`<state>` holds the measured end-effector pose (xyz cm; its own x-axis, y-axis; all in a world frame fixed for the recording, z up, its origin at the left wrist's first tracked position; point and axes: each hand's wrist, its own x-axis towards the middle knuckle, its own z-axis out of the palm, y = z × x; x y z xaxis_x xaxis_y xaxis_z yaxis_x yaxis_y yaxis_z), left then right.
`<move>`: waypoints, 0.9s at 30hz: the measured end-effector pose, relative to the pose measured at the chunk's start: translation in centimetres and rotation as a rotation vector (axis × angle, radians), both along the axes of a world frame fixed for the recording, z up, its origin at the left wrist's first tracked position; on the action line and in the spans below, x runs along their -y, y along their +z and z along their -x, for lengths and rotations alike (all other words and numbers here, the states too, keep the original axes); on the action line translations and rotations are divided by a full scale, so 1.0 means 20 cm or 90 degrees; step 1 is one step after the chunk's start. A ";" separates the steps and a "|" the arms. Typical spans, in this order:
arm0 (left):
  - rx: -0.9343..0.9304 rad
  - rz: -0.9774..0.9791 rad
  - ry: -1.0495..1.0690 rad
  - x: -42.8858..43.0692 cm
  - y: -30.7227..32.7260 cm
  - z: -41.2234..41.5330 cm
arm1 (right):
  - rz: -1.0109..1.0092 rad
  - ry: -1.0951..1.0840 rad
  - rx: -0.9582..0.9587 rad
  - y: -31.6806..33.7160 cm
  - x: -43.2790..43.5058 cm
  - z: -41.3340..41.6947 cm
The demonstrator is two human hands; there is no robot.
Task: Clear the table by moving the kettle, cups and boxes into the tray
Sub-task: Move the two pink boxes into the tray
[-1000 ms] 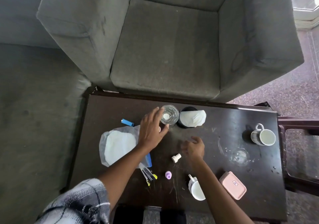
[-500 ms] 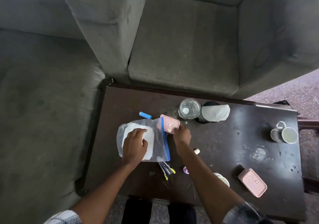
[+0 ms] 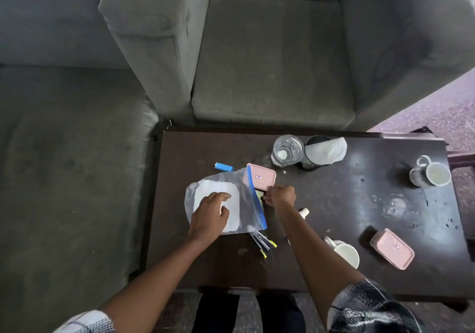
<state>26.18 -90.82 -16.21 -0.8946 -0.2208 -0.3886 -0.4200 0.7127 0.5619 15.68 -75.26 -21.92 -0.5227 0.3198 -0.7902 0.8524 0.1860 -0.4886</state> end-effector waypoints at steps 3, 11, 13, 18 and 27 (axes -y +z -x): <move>0.008 -0.039 -0.007 -0.03 0.01 -0.01 | -0.020 -0.048 -0.025 0.02 -0.07 -0.05; -0.036 -0.063 -0.122 -0.28 0.19 0.13 | -0.140 0.167 -0.214 0.47 -0.40 -0.30; 0.021 -0.126 -0.177 -0.38 0.24 0.20 | -0.062 0.209 -0.241 0.58 -0.49 -0.35; 0.253 -0.369 -0.151 -0.66 0.27 0.30 | 0.153 0.092 -0.173 0.65 -0.74 -0.42; 0.262 -0.402 0.101 -1.12 0.19 0.34 | -0.344 0.343 -0.045 0.37 -1.48 -0.34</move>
